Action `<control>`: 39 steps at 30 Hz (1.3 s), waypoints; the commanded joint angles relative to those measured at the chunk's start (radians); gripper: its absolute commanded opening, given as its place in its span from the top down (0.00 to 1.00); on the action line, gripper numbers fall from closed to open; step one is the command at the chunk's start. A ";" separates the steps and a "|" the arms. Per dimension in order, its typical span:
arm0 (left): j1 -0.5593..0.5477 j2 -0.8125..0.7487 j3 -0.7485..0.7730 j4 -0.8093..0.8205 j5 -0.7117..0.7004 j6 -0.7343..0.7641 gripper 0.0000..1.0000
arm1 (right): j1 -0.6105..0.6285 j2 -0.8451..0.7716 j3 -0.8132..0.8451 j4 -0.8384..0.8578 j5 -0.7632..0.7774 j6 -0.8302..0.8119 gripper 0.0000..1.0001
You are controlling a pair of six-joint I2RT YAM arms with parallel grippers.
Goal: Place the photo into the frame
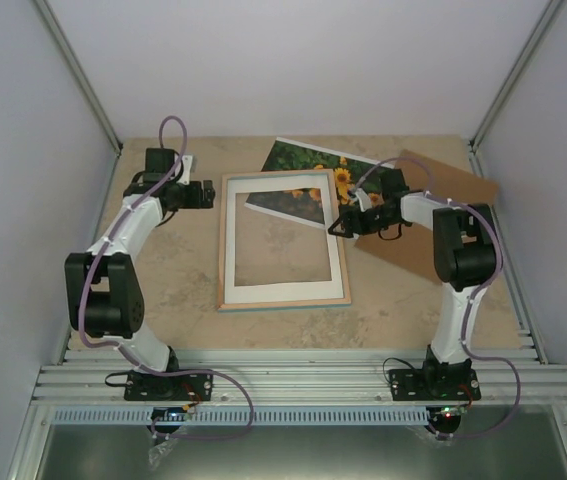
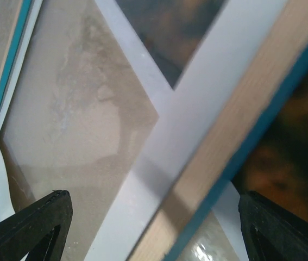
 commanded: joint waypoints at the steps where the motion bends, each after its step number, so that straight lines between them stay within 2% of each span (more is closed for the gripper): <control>1: 0.003 0.014 0.026 0.013 -0.047 -0.030 0.01 | 0.043 0.049 0.004 0.043 -0.057 0.042 0.15; 13: 0.028 0.048 0.050 0.026 -0.056 -0.045 0.01 | 0.250 0.162 0.140 0.153 -0.151 0.170 0.15; 16: 0.028 0.063 0.057 0.025 -0.031 -0.035 0.01 | 0.313 0.189 0.209 0.132 -0.163 0.151 0.15; 21: 0.007 0.061 0.064 0.029 0.025 0.010 0.01 | 0.271 0.141 0.229 0.108 -0.173 0.106 0.16; 27: -0.153 0.070 0.054 0.045 0.074 0.115 0.01 | 0.108 0.027 0.167 0.064 -0.003 -0.026 0.16; 30: -0.253 0.102 0.062 0.058 0.081 0.146 0.02 | 0.017 0.011 0.176 0.042 0.046 -0.035 0.16; 39: -0.575 0.277 0.144 0.100 -0.074 0.284 0.01 | -0.113 0.045 0.111 0.016 0.059 -0.013 0.17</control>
